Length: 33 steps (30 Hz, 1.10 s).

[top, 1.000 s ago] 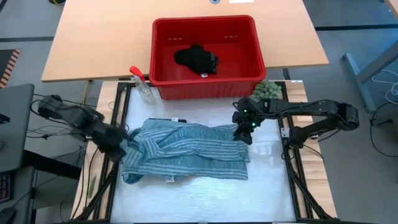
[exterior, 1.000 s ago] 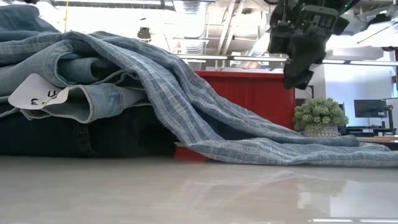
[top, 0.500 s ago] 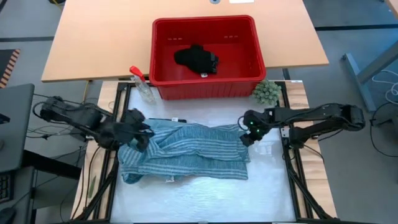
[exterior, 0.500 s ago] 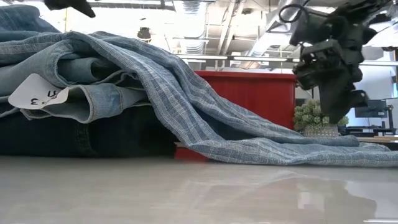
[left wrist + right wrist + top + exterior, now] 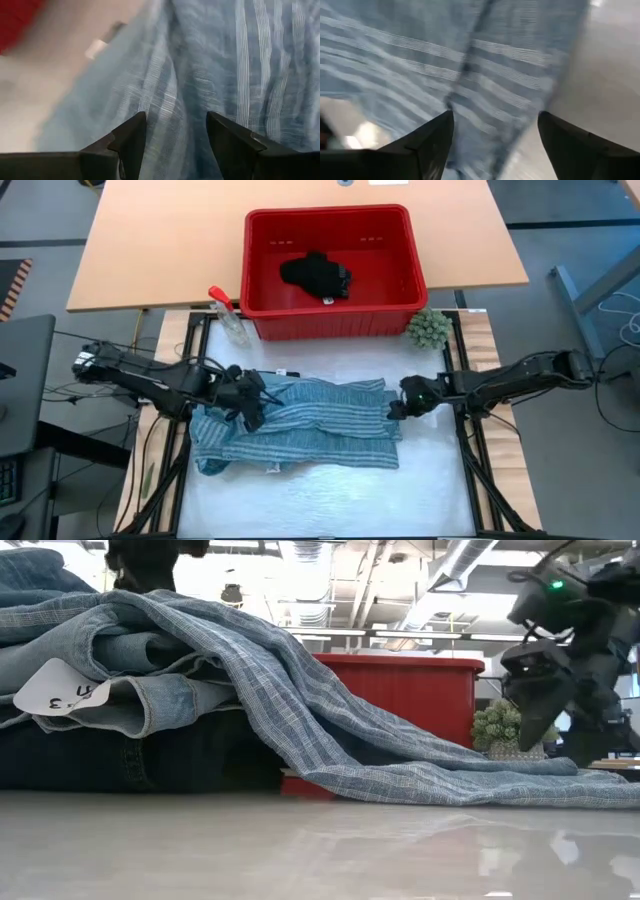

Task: Fold Laundry from Bin
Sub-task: Fold the light blue polo shirt

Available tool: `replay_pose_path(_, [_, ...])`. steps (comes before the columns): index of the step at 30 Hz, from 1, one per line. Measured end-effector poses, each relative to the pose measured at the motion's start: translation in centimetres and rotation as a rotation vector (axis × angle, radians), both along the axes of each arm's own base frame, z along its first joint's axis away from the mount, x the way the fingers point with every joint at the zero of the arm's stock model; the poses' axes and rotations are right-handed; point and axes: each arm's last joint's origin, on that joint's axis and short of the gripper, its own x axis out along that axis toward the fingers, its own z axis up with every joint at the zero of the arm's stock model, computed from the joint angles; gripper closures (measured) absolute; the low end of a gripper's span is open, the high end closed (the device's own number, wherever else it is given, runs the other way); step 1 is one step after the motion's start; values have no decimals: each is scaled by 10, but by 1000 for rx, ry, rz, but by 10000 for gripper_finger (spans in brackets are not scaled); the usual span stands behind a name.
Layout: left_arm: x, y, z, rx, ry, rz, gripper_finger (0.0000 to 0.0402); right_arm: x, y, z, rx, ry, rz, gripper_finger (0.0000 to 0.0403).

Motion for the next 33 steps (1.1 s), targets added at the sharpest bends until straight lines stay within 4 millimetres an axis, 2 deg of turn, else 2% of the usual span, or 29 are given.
replay_pose_path(3, [-6,2,-25,-70,-45,27,207,2,3,-7,-8,-105,-70,77])
replay_pose_path(8, [-15,4,-47,-142,-58,84,207,6,8,-19,-74,-110,-126,74])
replay_pose_path(12, [-18,4,-50,-163,-51,81,207,22,9,-24,-119,-183,-160,75])
replay_pose_path(18, [-18,5,-50,-175,-47,77,207,46,16,-39,-219,-98,-158,99])
replay_pose_path(20, [-18,5,-50,-187,-45,75,207,53,19,-42,-255,-78,-165,124])
replay_pose_path(22, [-19,4,-50,-201,-43,72,207,58,20,-45,-278,-62,-166,166])
replay_pose_path(24, [-20,4,-49,-212,-41,70,207,57,19,-47,-290,-35,-165,228])
replay_pose_path(27, [-26,6,-42,-213,-47,73,207,53,18,-45,-304,9,-110,346])
replay_pose_path(28, [-29,7,-37,-201,-47,79,207,50,17,-43,-307,28,-80,370])
replay_pose_path(33, [-43,19,1,-90,-162,125,207,17,7,-21,-262,197,-3,375])
